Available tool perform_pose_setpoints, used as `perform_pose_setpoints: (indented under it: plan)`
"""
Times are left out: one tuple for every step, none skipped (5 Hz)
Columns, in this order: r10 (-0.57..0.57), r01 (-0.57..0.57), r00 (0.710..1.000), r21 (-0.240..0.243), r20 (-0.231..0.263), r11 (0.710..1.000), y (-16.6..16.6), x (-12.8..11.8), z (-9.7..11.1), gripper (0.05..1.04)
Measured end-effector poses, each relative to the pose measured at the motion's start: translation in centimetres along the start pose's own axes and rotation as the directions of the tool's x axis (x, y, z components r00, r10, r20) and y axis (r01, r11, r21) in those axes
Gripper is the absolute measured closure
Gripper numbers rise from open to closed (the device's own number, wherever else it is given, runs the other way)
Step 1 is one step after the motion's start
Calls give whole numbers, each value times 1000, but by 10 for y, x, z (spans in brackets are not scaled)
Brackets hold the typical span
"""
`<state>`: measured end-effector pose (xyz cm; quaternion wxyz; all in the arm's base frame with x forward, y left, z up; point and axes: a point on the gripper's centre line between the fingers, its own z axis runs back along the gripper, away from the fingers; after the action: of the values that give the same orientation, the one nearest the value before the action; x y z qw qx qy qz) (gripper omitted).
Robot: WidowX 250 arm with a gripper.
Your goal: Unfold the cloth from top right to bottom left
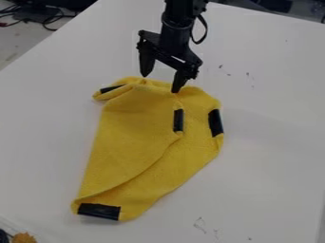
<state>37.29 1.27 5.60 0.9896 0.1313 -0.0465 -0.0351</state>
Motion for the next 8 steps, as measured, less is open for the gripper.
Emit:
perform_pose_setpoints:
  plan:
    - [46,-45,998,40,-31,998,-14,-5,8,83]
    - [137,-136,991,53,-4,989,-24,-12,33,83]
    - [202,-201,979,28,-7,979,-35,-28,31,83]
    - [268,-268,963,-33,4,963,-45,-44,19,83]
    - [282,-278,959,-99,26,955,-46,-43,8,83]
    - [281,-278,960,-134,7,951,-50,-41,-10,83]
    - [263,-262,965,-147,-9,954,-49,-38,-20,83]
    - [252,-251,968,-156,-16,955,-49,-36,-26,102]
